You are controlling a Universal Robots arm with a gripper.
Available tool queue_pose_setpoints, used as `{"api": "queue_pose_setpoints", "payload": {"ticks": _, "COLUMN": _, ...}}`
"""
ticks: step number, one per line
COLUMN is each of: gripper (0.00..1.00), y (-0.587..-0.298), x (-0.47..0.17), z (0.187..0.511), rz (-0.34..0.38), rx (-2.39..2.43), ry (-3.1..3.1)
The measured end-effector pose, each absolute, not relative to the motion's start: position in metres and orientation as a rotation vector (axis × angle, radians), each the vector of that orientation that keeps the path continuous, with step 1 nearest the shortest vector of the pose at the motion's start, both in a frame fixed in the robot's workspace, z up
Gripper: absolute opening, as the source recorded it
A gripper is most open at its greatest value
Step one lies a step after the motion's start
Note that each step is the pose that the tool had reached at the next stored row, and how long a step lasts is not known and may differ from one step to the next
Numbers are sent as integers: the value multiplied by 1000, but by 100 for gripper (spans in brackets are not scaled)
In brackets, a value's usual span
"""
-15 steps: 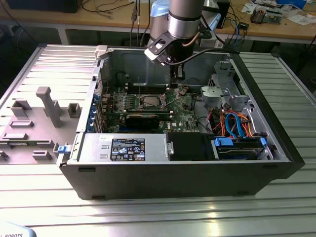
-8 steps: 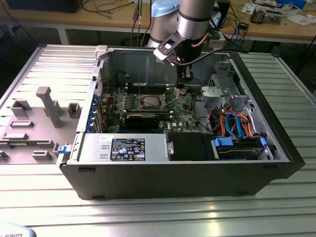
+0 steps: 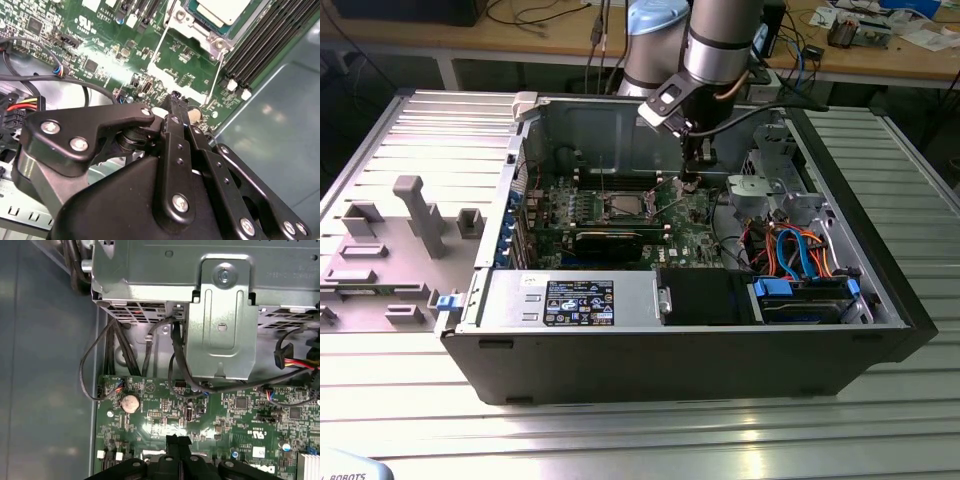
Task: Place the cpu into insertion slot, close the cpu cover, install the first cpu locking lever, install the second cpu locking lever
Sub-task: 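Close the cpu cover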
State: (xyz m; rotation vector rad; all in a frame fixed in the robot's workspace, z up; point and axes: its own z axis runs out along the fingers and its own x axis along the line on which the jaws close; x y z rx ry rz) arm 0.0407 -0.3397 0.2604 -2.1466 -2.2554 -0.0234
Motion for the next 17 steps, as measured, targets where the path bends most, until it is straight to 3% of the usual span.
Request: {"api": "queue_pose_setpoints", "payload": {"ticks": 17, "gripper": 11, "y": -339, "x": 43, "z": 245, "rz": -23, "rx": -2141, "ry": -2258}}
